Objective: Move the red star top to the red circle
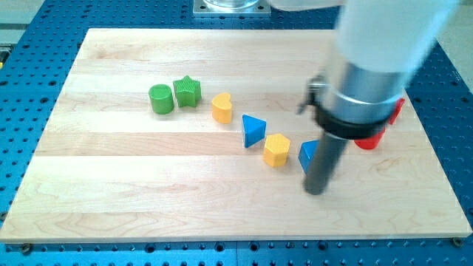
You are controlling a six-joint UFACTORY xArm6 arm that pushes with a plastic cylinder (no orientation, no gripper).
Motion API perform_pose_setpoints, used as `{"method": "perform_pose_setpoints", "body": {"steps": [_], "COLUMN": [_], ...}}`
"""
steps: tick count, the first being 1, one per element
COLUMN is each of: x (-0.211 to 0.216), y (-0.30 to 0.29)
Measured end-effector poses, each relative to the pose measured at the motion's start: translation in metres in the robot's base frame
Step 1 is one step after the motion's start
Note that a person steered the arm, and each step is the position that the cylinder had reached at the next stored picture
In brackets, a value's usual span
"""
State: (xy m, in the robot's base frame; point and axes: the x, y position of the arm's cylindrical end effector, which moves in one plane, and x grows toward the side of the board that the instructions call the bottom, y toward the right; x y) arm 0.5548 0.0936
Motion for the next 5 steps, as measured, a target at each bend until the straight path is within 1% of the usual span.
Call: {"method": "perform_pose_setpoints", "body": {"steps": [1,2,3,4,5], "x": [-0.022,-0.024,0.003,-0.011,-0.077], "y": [0.013,0.016,0.043,0.129,0.168]}}
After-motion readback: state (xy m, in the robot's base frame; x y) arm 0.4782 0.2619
